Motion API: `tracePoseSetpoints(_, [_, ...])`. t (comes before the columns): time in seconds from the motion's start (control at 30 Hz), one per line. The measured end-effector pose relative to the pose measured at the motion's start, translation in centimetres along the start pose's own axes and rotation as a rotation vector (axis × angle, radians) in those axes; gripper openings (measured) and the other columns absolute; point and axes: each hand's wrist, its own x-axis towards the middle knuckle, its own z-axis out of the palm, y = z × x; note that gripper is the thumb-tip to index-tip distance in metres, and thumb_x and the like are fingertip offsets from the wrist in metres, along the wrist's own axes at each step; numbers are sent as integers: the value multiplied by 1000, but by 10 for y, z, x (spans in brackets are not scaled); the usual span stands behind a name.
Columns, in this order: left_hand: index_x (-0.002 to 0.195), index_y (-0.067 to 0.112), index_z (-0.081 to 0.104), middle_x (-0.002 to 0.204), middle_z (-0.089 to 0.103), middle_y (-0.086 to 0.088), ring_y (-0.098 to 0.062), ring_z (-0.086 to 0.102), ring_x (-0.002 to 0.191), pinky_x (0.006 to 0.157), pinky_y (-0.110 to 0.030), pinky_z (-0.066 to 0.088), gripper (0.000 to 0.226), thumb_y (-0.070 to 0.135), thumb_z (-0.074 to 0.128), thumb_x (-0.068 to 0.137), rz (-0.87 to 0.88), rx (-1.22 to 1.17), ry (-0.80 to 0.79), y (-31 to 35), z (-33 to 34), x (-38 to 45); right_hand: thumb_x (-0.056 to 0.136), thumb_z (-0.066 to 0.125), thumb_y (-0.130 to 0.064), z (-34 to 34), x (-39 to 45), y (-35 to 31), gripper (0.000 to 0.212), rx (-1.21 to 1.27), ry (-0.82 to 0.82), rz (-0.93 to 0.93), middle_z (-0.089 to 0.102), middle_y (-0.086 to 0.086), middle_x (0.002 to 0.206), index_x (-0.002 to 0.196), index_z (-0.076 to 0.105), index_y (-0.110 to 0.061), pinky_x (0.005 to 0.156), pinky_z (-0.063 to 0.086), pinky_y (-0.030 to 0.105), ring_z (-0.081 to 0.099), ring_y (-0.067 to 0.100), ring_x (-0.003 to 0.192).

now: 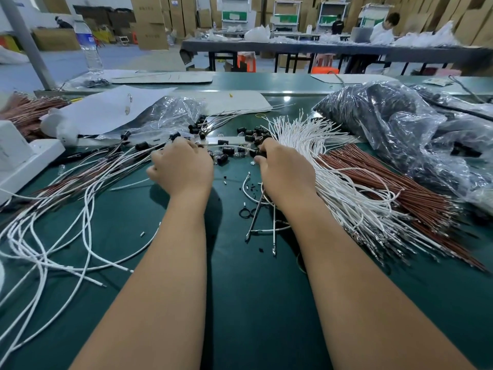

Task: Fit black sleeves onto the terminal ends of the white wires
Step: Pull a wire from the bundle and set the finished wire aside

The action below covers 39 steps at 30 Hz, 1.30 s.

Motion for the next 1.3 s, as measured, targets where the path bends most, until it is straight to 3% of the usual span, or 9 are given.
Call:
tracePoseSetpoints(0.1, [121, 25, 59, 120, 62, 1, -25, 41, 119, 95, -38, 27, 45, 5, 50, 82, 379, -4, -73, 10, 7, -8, 100, 50, -23, 1, 0, -1, 13, 22, -30, -2, 49, -5, 67, 104, 55, -12, 46, 23, 26, 43, 15, 56])
tracePoseSetpoints(0.2, [110, 18, 68, 110, 70, -2, -27, 56, 110, 94, -38, 40, 34, 4, 48, 87, 670, -155, -230, 22, 13, -17, 100, 47, -19, 2, 1, -4, 11, 25, -29, -35, 54, -1, 79, 106, 55, -14, 57, 32, 31, 54, 25, 72])
tracePoseSetpoints(0.3, [100, 12, 68, 99, 69, -9, -32, 60, 98, 84, -42, 48, 32, -2, 43, 85, 527, -138, -302, 20, 14, -15, 99, 49, -19, 3, 1, -2, 10, 4, -33, -36, 53, -2, 78, 105, 55, -14, 53, 30, 30, 50, 23, 69])
tracePoseSetpoints(0.43, [95, 16, 69, 96, 69, -6, -29, 61, 96, 93, -43, 47, 31, -2, 46, 84, 294, -235, -307, 11, 9, -10, 98, 52, -20, 3, 0, 1, 8, 26, -32, -4, 49, -7, 67, 102, 56, -13, 47, 21, 25, 41, 13, 55])
tracePoseSetpoints(0.57, [93, 10, 73, 90, 73, -3, -11, 66, 84, 83, -21, 52, 19, 3, 58, 85, 365, -518, -397, 23, 6, -20, 99, 49, -26, 2, 1, 0, 16, 110, -54, -27, 66, 5, 93, 107, 57, -15, 61, 34, 31, 58, 27, 82])
tracePoseSetpoints(0.7, [84, 13, 71, 69, 64, 9, 9, 53, 57, 57, -5, 38, 9, 9, 63, 85, 312, -551, -396, 20, 8, -17, 98, 50, -30, 2, 0, -1, 19, 113, -41, -38, 66, 3, 97, 108, 59, -16, 63, 36, 31, 60, 26, 87])
tracePoseSetpoints(0.97, [76, 13, 70, 58, 58, 11, 6, 50, 50, 53, -6, 36, 11, 9, 66, 86, 242, -661, -445, 21, 5, -15, 95, 57, -23, -1, -1, -3, 18, 244, -11, -10, 67, 3, 100, 111, 58, -15, 66, 39, 30, 60, 23, 89])
tracePoseSetpoints(1.13, [73, 15, 66, 68, 57, -4, -2, 46, 54, 51, -9, 39, 15, 15, 64, 88, 124, -722, -388, 15, 4, -9, 91, 57, -6, -7, 0, -6, 25, 393, 80, 53, 63, 6, 103, 115, 53, -9, 80, 49, 38, 60, 24, 94])
tracePoseSetpoints(1.3, [76, 10, 67, 51, 49, 11, 4, 39, 40, 43, -7, 33, 15, 17, 61, 89, 81, -718, -333, 14, 8, -8, 93, 54, -3, -7, -1, -5, 13, 439, 69, 71, 63, 7, 94, 105, 55, -7, 79, 51, 43, 60, 24, 86])
